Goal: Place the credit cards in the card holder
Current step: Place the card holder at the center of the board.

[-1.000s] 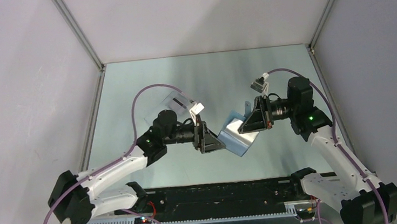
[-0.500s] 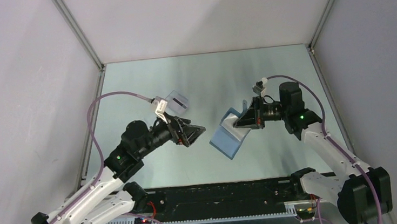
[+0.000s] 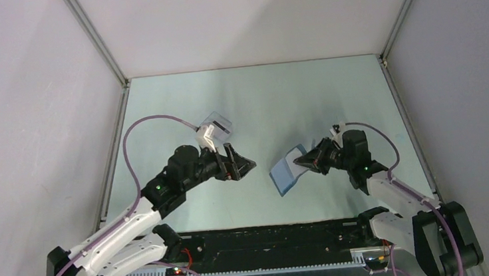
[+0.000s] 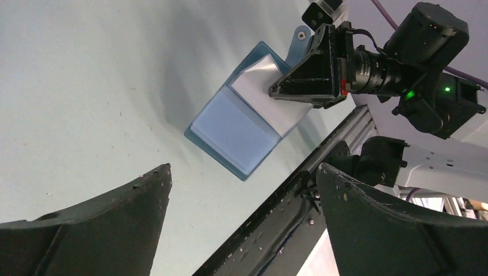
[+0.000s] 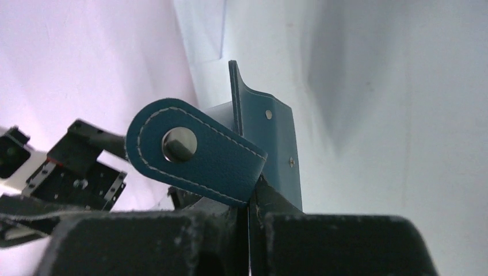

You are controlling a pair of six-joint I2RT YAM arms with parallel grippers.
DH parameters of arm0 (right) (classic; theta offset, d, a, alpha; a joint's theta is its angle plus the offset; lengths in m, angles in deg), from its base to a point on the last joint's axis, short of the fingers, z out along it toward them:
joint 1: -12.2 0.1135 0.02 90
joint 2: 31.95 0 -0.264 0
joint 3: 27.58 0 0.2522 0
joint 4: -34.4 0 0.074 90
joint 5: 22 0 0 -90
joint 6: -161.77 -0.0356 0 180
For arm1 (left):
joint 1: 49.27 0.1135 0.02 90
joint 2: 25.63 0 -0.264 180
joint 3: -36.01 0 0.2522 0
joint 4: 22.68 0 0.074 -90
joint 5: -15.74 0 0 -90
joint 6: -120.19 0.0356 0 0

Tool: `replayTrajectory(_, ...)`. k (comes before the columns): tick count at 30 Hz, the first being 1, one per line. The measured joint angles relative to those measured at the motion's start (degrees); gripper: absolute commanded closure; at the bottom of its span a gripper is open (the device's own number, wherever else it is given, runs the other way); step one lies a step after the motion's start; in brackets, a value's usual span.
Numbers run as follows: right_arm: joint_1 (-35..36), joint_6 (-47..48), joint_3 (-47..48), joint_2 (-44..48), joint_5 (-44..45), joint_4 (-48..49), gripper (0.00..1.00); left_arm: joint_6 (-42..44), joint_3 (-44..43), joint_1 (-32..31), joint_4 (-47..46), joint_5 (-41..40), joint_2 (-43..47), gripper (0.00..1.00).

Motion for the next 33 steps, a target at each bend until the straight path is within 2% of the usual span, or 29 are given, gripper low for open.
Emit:
replayTrajectory(12, 0.74, -8.55, -10.01, -1.53, 15.28, 14.45, 1.00, -1.95, -0.02, 0.00, -1.57, 3.69, -3.02, 0.00)
replayTrajectory(14, 1.70, -9.44, -10.88, -1.55, 17.11, 14.53, 0.95, -2.10, -0.02, 0.00, -2.01, 3.76, -3.02, 0.00)
replayTrajectory(19, 2.99, -11.06, -11.04, -2.14, 19.91, 14.10, 0.72, -2.56, -0.02, 0.00, -2.43, 4.37, -3.02, 0.00)
replayTrajectory(21, 3.08, -11.76, -11.04, -2.69, 20.61, 13.20, 0.67, -2.56, -0.02, 0.00, -2.47, 4.59, -3.02, 0.00)
replayTrajectory(23, 3.15, -12.07, -11.04, -3.15, 21.11, 12.11, 0.58, -2.56, -0.02, 0.00, -2.60, 4.61, -3.02, 0.00)
replayTrajectory(28, 3.21, -12.85, -10.21, -3.50, 21.77, 6.47, 0.22, -2.54, -0.02, 0.00, -2.78, 4.61, -2.78, 0.00)
replayTrajectory(30, 3.26, -13.05, -9.05, -3.45, 22.29, 3.50, 0.12, -2.54, -0.02, 0.00, -2.78, 4.61, -2.56, 0.00)
replayTrajectory(33, 3.23, -13.14, -7.32, -2.32, 23.23, -1.90, 0.01, -2.51, -0.02, 0.00, -2.80, 4.61, -2.25, 0.00)
